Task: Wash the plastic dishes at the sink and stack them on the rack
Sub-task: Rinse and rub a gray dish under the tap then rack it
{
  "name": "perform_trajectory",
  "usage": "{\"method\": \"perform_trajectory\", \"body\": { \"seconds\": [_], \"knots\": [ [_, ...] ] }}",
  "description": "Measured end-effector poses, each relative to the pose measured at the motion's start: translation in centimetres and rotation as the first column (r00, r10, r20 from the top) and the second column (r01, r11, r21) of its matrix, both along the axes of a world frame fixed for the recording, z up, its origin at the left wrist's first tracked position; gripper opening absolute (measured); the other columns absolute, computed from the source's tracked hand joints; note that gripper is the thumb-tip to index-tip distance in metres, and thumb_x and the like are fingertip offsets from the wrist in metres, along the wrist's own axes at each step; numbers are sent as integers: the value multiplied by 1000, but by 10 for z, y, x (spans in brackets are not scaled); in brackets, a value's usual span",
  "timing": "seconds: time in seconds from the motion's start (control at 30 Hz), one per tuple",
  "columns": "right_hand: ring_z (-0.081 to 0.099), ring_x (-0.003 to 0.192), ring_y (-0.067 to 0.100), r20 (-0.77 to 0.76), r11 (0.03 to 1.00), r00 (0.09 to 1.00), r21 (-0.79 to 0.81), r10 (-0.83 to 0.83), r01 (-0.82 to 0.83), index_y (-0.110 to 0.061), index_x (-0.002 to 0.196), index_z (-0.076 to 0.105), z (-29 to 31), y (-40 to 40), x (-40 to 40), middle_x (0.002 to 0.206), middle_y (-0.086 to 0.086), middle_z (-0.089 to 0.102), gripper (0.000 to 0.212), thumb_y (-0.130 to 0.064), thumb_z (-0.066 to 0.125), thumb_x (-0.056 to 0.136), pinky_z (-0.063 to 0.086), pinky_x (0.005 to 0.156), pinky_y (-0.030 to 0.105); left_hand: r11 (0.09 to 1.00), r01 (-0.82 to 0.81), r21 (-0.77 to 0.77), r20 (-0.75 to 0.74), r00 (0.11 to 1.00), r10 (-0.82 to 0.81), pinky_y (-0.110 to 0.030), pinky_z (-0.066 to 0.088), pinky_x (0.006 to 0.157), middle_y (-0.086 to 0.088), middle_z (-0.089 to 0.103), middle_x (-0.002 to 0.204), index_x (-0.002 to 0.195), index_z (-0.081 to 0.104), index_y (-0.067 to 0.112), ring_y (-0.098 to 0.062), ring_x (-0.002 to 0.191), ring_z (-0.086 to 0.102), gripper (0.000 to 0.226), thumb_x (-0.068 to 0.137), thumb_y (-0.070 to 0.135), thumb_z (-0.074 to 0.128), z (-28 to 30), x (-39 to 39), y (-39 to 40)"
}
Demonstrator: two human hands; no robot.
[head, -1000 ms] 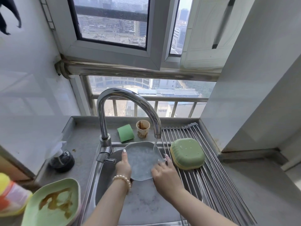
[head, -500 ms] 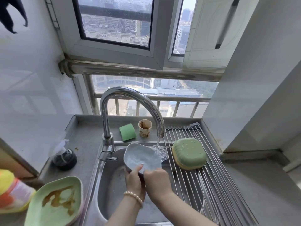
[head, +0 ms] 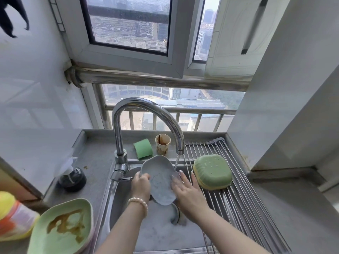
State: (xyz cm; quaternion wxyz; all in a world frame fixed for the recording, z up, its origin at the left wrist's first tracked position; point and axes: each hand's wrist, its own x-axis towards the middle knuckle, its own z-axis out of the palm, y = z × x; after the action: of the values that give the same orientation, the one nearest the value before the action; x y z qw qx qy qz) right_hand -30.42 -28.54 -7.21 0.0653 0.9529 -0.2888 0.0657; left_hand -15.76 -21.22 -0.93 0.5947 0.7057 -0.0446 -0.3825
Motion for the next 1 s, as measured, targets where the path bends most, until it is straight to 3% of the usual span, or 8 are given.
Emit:
{"method": "perform_trajectory", "body": {
  "seconds": [0.07,0.2,0.3,0.47,0.53,0.67,0.87,1.0],
  "knots": [
    [50,127,31,-2,1000,1000,14,4,-4,-14,110,71,1,3,6,124,0,64,45,-9,74,65,16,116,56,1000,-2,-16,-116,993,0,-46,53,71,-14,58,91,94,53,10,-31,78,59,7,87,7,52,-3,-4,0],
    [67,60,9,253,993,967,102,26,-54,-20,58,71,7,18,21,60,-6,69,33,-10,87,31,53,87,30,983,-10,-185,-156,988,-19,-45,55,82,-15,66,105,116,53,12,-32,94,65,43,79,-8,62,-15,-40,6],
    [55,42,10,415,979,910,193,-14,-72,-19,54,66,18,35,36,48,-6,60,9,-13,73,51,52,53,20,937,-178,-300,-188,974,125,-40,52,86,-13,67,108,118,57,10,-28,95,64,37,84,-5,62,-14,-55,6],
    [65,66,7,519,688,805,697,-289,-202,-15,75,74,23,36,22,66,-7,69,47,-54,50,85,49,64,29,936,-201,-289,-143,976,165,-51,47,96,-10,61,119,119,50,27,-30,107,60,25,95,24,51,-13,-21,-4],
    [62,80,16,382,771,912,622,-151,-133,-12,74,65,27,29,15,67,-7,63,76,-70,18,91,43,78,31,962,-140,-235,-64,990,128,-55,49,93,-10,61,119,116,50,33,-32,106,60,19,98,27,46,-16,-15,-5],
    [28,139,26,-11,864,987,481,-163,148,-9,125,51,23,10,14,137,13,49,120,-73,-30,65,6,118,37,980,-51,-194,-16,999,49,-53,49,93,-2,59,123,122,50,41,-27,106,60,28,101,26,40,-16,-21,-6],
    [-9,147,25,-197,743,950,592,-242,312,-6,152,-2,37,7,36,160,13,-6,91,-70,13,89,-9,117,35,974,32,-226,-338,935,-109,-48,56,70,-8,68,110,107,55,35,-33,99,66,20,102,40,36,-21,-26,-2],
    [-16,145,30,-282,764,933,545,-222,346,-8,152,-8,45,4,42,159,11,-15,80,-60,19,97,-9,117,38,954,35,-296,-583,785,-210,-49,53,88,-11,66,121,132,51,24,-31,110,64,56,95,61,32,-37,-21,-2]
  ]
}}
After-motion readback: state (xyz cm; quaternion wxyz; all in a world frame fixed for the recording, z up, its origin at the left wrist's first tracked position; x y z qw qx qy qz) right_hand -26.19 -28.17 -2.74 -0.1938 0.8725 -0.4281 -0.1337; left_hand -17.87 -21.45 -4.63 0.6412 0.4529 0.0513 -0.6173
